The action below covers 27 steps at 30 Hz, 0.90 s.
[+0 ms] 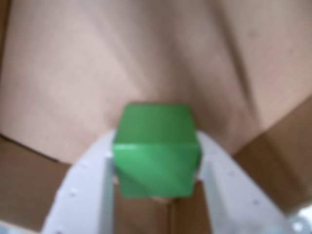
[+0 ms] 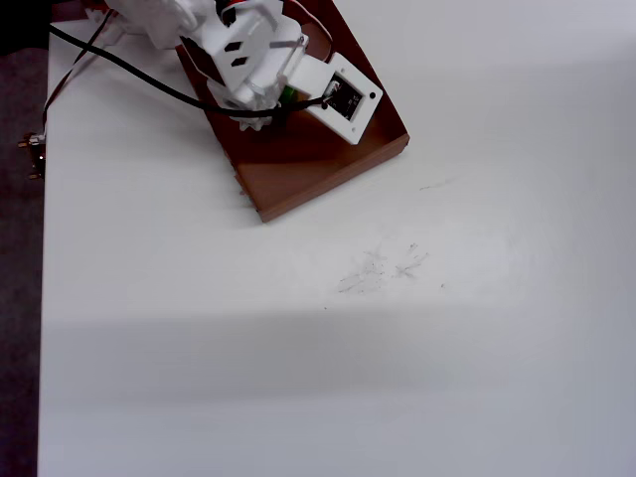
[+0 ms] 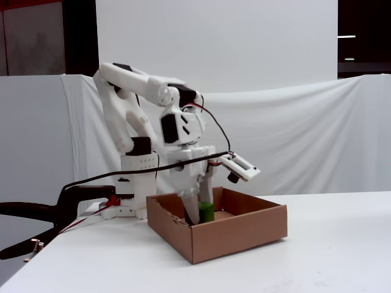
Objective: Grasp a green cube and put it in a box.
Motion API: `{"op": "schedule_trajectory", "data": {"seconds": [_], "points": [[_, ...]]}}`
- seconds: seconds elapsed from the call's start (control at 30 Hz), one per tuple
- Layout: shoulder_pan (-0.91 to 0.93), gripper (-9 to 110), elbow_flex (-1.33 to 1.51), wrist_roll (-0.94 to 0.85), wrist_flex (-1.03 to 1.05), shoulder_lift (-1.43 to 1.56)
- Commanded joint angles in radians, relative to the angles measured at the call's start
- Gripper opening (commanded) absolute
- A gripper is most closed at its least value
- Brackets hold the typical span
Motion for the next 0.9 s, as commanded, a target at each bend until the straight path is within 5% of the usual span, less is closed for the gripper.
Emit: {"op": "schedule_trajectory", "data": {"seconds": [0.0, 0.5, 0.87], "points": [[0.0, 18, -0.008, 0.005, -0.011, 0.008], [0.083, 23, -0.071, 0.005, 0.031, 0.13], [0.52, 23, -0.072, 0.11, 0.153, 0.528]]}}
